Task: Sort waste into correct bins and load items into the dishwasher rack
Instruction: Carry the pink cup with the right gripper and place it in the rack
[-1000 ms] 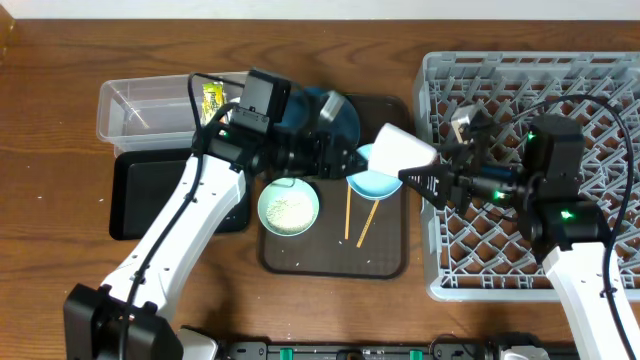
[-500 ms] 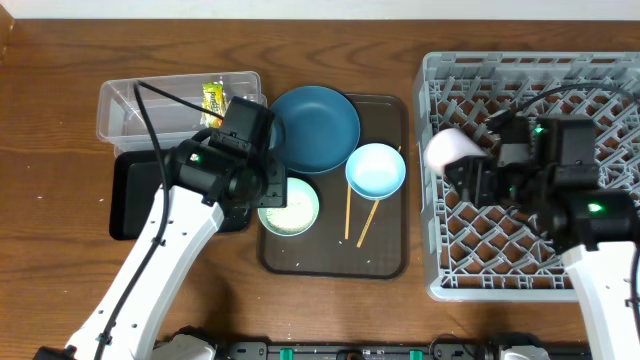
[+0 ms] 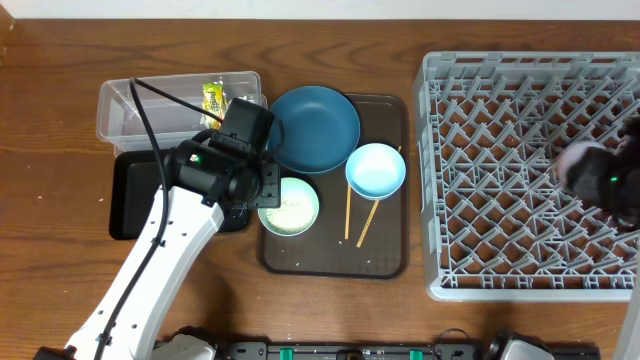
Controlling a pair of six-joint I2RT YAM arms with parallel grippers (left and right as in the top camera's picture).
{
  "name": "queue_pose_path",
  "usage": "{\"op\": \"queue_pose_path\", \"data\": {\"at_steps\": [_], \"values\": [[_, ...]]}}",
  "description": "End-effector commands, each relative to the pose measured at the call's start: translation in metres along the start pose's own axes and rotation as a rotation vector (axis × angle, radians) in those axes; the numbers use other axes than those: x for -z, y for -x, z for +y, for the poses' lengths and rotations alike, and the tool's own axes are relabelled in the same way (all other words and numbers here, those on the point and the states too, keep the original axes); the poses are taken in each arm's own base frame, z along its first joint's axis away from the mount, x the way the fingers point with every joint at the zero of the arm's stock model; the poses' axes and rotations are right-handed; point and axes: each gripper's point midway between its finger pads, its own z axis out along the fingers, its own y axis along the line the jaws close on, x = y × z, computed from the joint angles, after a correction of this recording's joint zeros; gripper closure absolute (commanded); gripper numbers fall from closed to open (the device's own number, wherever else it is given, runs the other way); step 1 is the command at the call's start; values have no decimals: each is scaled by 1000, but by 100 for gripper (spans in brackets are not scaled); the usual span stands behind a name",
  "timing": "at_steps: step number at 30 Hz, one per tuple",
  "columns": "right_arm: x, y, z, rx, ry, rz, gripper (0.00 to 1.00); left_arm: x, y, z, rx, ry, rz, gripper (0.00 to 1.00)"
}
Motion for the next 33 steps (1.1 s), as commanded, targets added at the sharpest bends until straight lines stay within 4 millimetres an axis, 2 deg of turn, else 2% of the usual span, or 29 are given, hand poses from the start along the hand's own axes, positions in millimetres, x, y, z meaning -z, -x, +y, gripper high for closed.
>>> {"op": "queue_pose_path", "data": {"at_steps": [1, 7, 13, 20, 30, 32, 33], "values": [[-13, 6, -33, -83, -98, 38, 99, 2, 2, 4, -12, 16, -14, 43], [-37, 3, -74, -204, -164, 129, 99, 2, 2, 4, -12, 16, -14, 43], [-54, -5, -100, -277, -201, 194, 99, 2, 2, 4, -12, 16, -15, 42], [-75, -17, -112, -299, -227, 285, 99, 2, 2, 4, -12, 16, -15, 42], [-100, -30, -115, -326, -234, 367, 99, 2, 2, 4, -12, 17, -15, 42], [-104, -31, -116, -326, -234, 369, 92, 2, 2, 4, -12, 17, -15, 42], [-106, -32, -116, -326, -234, 369, 80, 2, 2, 4, -12, 17, -15, 42]]}}
